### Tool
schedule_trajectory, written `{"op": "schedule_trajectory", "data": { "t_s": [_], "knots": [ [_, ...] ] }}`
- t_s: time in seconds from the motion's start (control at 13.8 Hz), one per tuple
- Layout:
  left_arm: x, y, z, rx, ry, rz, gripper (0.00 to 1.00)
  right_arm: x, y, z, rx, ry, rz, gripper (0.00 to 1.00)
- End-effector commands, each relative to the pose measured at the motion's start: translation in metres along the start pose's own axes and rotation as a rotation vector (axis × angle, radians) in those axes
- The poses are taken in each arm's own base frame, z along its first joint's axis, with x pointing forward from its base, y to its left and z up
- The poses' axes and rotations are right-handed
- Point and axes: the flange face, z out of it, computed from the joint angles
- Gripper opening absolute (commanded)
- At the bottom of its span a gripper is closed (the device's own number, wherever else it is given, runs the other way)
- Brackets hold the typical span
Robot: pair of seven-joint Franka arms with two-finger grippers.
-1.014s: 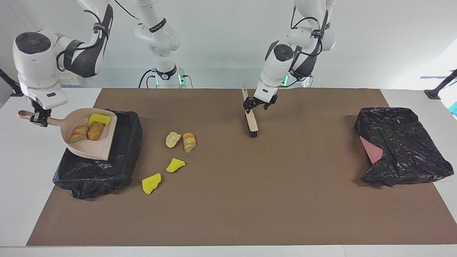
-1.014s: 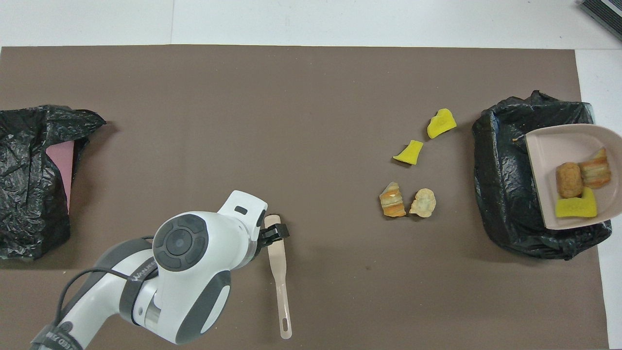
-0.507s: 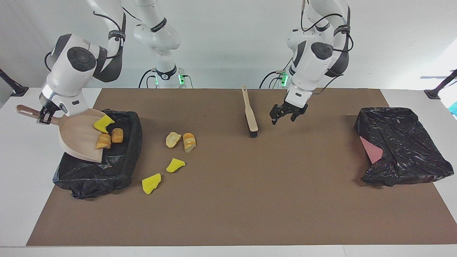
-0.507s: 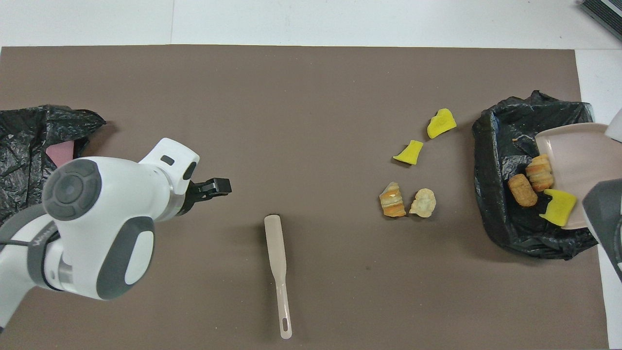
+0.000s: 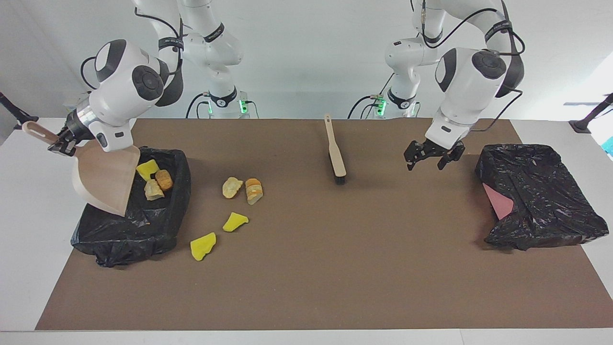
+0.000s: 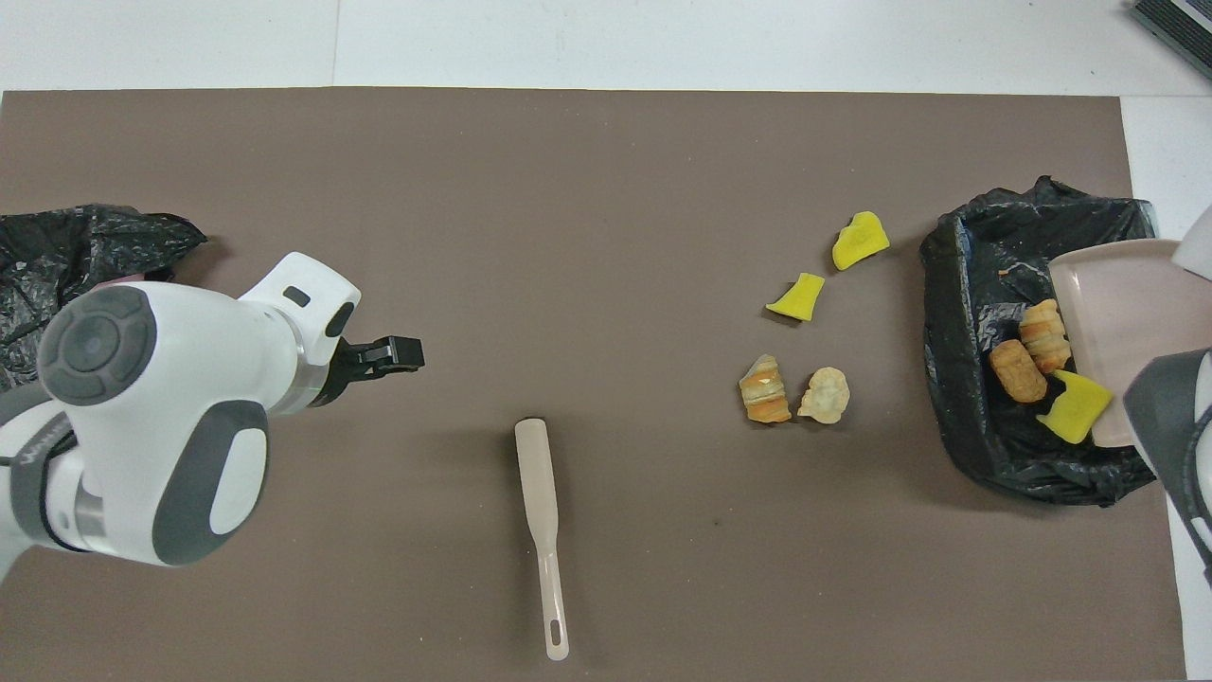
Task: Sweep and dump trash in bin
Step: 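Tilt the dustpan with the right gripper while the left gripper drops the brush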
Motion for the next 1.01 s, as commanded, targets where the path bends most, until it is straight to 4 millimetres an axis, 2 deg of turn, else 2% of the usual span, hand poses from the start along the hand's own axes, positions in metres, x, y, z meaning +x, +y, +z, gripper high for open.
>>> {"op": "schedule_trajectory", "data": {
  "t_s": [0.0,0.14,0.29,0.43,0.51,0.65,0.72,0.87,0.94],
  "knots": [
    [0.008,-0.012,-0.029,0.038,-0.022,0.027,1.0,-0.02,-0.009,-0.007,-0.006,-0.062,0.024,0.0],
    [0.013,-0.022,-0.066,0.032,-0.018,0.009,1.0,-0.028,-0.005,-0.013,-0.017,-0.07,0.035,0.0],
    [0.019,-0.027,-0.085,0.024,-0.031,0.002,1.0,-0.027,0.003,-0.021,-0.037,-0.062,0.038,0.0],
    [0.019,-0.042,-0.089,0.017,-0.04,-0.026,1.0,-0.022,0.019,-0.041,-0.074,-0.032,0.055,0.0],
    [0.02,-0.044,-0.09,0.011,-0.04,-0.031,1.0,-0.023,0.026,-0.053,-0.088,0.009,0.077,0.0],
    [0.02,-0.046,-0.09,0.016,-0.04,-0.034,1.0,-0.006,0.041,-0.075,-0.077,0.092,0.108,0.0],
    [0.02,-0.047,-0.09,0.017,-0.041,-0.034,1.0,-0.007,0.047,-0.083,-0.083,0.112,0.152,0.0],
    [0.019,-0.044,-0.089,0.022,-0.042,-0.029,1.0,0.01,0.061,-0.098,-0.088,0.182,0.207,0.0],
    [0.019,-0.041,-0.091,0.026,-0.041,-0.024,1.0,0.026,0.07,-0.113,-0.089,0.205,0.236,0.0]
  ]
}}
